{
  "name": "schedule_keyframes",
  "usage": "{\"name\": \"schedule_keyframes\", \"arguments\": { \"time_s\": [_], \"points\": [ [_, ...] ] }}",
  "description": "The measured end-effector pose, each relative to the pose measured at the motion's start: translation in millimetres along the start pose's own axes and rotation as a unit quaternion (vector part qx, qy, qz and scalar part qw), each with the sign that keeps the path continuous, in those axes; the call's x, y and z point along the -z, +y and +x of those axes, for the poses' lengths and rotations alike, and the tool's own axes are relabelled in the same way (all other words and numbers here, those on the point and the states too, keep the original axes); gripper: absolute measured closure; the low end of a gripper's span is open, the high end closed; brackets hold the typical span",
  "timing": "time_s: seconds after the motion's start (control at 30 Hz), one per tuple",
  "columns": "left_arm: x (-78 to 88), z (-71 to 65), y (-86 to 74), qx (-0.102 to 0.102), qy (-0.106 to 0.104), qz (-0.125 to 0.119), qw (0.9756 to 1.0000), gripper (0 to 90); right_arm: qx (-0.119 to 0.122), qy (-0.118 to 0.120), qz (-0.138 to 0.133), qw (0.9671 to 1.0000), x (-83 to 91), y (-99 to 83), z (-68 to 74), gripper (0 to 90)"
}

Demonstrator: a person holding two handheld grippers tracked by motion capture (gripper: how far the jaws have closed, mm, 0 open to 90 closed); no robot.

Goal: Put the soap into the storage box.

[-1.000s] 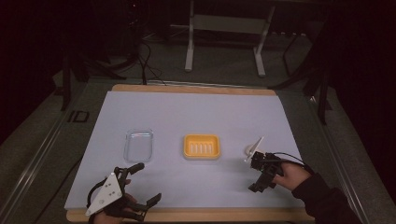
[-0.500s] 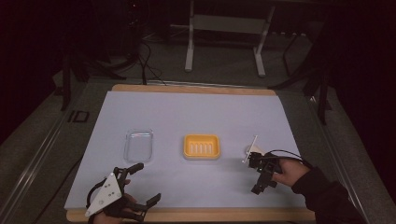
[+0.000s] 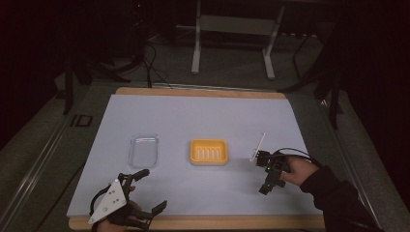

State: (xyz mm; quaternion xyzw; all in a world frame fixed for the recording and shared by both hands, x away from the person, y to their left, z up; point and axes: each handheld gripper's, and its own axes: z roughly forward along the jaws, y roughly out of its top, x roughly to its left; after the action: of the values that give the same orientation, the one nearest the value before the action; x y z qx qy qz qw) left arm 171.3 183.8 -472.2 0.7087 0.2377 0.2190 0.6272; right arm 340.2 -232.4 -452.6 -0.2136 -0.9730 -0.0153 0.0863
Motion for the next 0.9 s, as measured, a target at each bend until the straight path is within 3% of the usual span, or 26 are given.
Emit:
{"name": "schedule_keyframes", "arguments": {
  "time_s": [0.1,0.37,0.63,0.9],
  "points": [
    [-0.3,-0.1,-0.1,0.0,0.0,0.0,1.0,0.2,0.001,0.005,-0.023,0.9997,3.8,-0.6,-3.8,10.7],
    [-0.5,-0.1,-0.2,-0.001,-0.001,0.001,1.0,0.1,0.003,-0.011,-0.062,0.998,14.9,-4.0,-11.7,12.3],
    [-0.9,-0.4,-0.3,-0.003,-0.001,0.002,1.0,0.1,-0.012,-0.022,-0.066,0.9975,18.5,-7.5,-22.3,14.5],
    [-1.2,-0.5,-0.3,-0.003,-0.002,0.003,1.0,0.1,0.004,-0.059,-0.075,0.9955,21.9,-9.4,-33.5,16.4]
  ]
}}
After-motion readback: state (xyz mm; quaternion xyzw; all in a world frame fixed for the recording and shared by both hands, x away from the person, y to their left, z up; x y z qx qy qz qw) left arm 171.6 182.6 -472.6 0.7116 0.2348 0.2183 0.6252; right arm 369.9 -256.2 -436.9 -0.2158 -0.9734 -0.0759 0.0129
